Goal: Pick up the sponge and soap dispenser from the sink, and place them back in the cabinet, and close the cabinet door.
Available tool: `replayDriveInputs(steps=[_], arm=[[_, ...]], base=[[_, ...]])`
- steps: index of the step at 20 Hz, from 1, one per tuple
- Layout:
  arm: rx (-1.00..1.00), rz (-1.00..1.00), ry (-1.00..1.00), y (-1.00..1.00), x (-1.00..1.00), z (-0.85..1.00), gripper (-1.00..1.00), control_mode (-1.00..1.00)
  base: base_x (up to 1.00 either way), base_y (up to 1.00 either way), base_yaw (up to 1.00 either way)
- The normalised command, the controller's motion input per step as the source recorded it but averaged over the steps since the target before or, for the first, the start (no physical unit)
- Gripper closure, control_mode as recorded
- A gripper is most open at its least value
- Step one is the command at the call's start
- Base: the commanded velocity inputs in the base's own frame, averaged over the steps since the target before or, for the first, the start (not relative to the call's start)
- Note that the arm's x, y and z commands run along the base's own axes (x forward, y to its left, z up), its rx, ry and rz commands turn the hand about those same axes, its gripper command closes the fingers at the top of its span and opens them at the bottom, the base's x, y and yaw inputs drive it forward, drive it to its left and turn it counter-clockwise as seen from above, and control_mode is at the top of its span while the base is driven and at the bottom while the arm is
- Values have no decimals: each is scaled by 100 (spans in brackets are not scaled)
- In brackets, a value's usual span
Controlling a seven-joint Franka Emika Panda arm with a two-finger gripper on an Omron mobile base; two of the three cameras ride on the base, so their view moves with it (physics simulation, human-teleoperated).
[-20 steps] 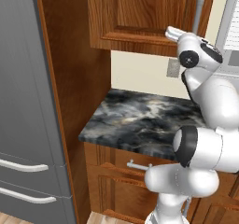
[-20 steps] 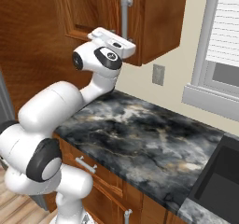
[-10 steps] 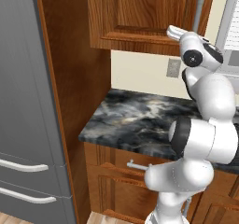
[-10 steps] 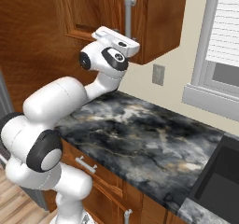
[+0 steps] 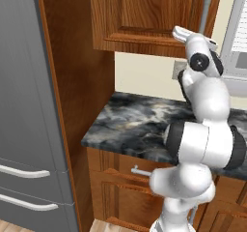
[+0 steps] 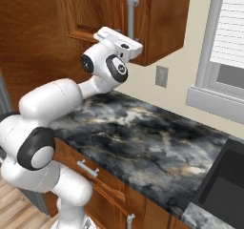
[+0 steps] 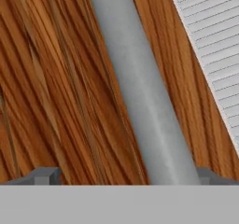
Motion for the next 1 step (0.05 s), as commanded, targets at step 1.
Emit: replayDriveInputs(steps=[1], arm=[[0, 2, 0, -10, 9, -4, -100, -100]], base=[[0, 0, 0]])
